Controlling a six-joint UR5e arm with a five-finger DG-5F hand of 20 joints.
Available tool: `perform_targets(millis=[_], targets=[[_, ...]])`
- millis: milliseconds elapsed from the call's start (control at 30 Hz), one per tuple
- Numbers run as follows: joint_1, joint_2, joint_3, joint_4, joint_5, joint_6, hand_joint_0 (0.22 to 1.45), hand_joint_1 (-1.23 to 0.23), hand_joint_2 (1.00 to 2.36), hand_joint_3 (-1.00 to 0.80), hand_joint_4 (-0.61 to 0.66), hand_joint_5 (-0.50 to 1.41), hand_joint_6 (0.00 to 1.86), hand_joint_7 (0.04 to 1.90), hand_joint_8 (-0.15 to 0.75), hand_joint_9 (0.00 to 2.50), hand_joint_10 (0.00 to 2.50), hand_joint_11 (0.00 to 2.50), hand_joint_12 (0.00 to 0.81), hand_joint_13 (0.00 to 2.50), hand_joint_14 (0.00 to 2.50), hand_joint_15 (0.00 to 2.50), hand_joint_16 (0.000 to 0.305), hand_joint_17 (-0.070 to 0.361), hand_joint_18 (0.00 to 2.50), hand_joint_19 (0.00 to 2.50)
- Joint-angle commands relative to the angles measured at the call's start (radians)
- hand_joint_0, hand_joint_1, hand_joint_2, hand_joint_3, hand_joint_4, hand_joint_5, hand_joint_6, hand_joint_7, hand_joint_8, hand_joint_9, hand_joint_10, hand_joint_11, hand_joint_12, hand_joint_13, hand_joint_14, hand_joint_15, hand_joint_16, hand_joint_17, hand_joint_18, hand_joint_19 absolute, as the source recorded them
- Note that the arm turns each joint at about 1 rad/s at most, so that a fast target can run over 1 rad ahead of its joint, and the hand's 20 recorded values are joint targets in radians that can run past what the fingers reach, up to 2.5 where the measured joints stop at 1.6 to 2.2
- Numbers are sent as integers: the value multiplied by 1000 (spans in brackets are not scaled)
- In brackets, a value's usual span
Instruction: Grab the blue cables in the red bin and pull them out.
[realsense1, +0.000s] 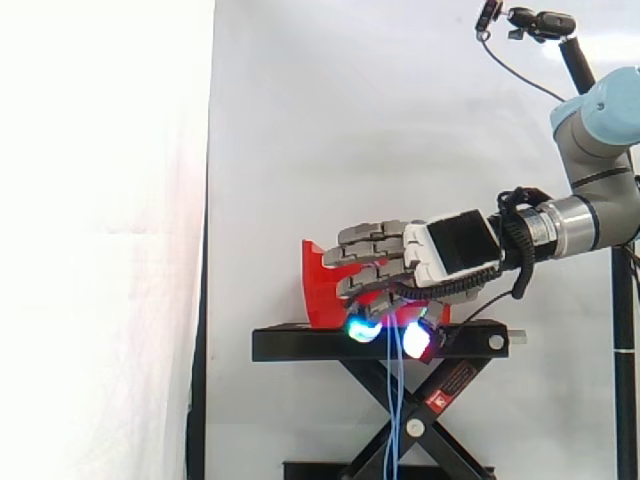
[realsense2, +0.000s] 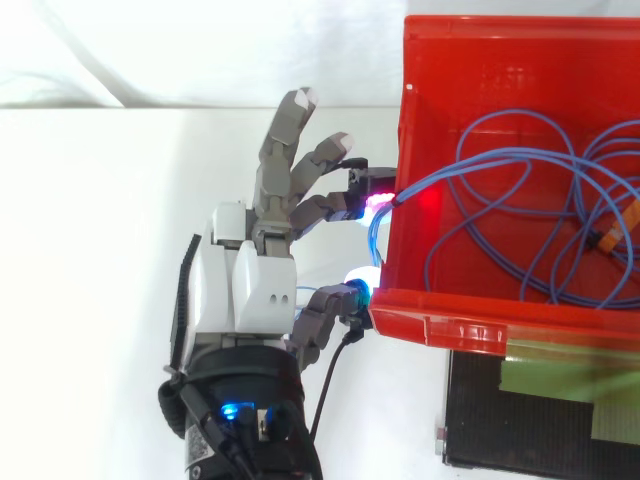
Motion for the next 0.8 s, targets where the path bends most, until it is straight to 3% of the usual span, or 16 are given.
perform_targets(millis=[0,767], targets=[[1,0,0,1,2,-1,818,-880,1000,-1000,322,909,5,608,294,650,10,300,331,267,9,252,46,103,73,315],[13,0,0,15,12,0,820,-879,1000,-1000,316,905,5,590,293,653,11,300,331,272,9,255,46,103,69,314]])
